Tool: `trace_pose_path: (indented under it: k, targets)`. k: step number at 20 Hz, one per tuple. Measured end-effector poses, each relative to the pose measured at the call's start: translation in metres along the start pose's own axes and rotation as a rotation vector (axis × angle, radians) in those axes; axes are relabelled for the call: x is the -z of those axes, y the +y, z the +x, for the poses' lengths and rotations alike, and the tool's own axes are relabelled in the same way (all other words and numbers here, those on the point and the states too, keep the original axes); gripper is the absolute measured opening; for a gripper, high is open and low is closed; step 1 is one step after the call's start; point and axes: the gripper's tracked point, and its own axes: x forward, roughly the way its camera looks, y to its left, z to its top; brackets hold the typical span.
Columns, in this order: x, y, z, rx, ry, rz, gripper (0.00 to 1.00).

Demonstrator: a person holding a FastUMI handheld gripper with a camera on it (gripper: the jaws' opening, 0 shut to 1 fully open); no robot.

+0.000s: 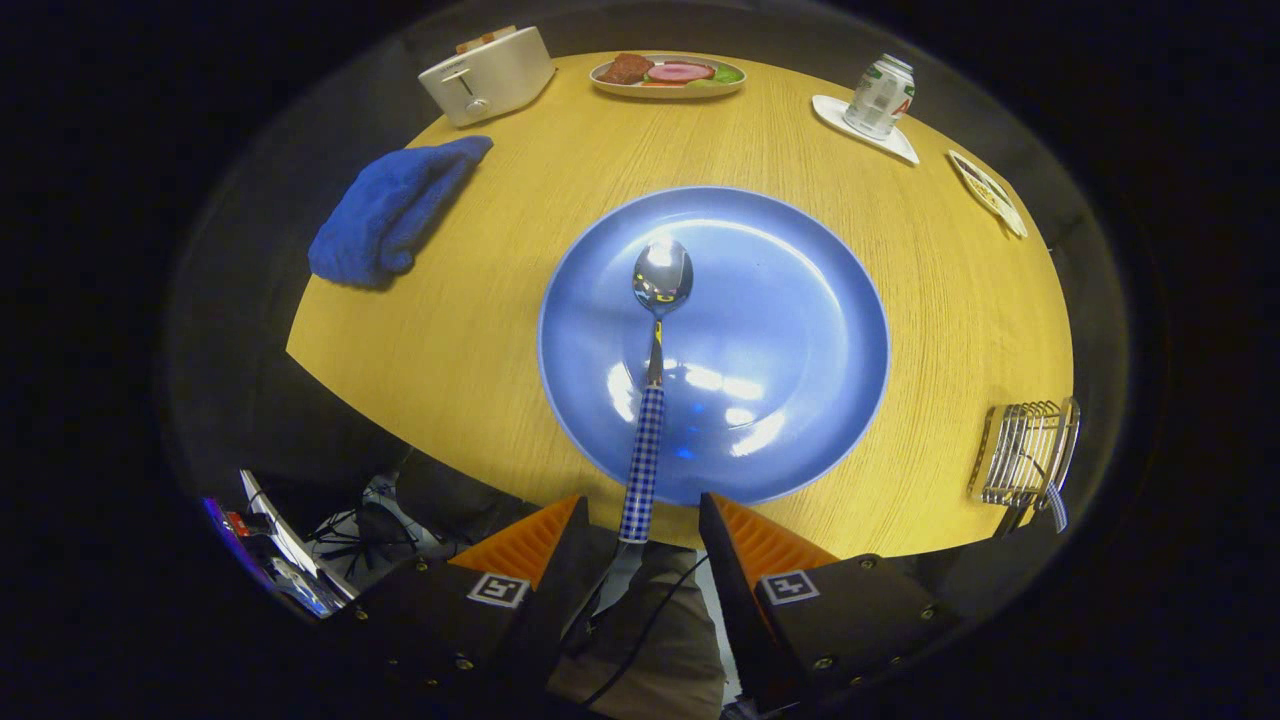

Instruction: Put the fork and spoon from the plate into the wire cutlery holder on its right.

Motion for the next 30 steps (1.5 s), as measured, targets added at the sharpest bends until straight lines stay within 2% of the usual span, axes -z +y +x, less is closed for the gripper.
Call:
trace_pose_path:
  k: [5,7,10,18,21,22,23,24,27,29,30]
  targets:
    - [-0.008,-0.003,0.007,-0.008,0.029,-0.038,0.69]
    - [-0.011,0.0,0.009,-0.044,0.034,-0.055,0.69]
    - [-0.019,-0.005,0.011,-0.03,0.037,-0.072,0.22]
    - [-0.024,-0.01,0.01,-0.057,0.097,-0.125,0.23]
    - [-0.039,-0.014,0.01,-0.06,0.057,-0.136,0.23]
    - [-0.039,-0.014,0.013,-0.062,0.064,-0.141,0.25]
    - [-0.038,-0.015,0.014,-0.065,0.081,-0.143,0.4]
    - [-0.035,-0.012,0.02,-0.078,0.092,-0.146,0.46]
    - [-0.032,-0.013,0.031,-0.094,0.116,-0.165,0.46]
    - [-0.034,-0.014,0.03,-0.086,0.139,-0.163,0.1]
    - [-0.032,-0.016,0.03,-0.085,0.149,-0.168,0.1]
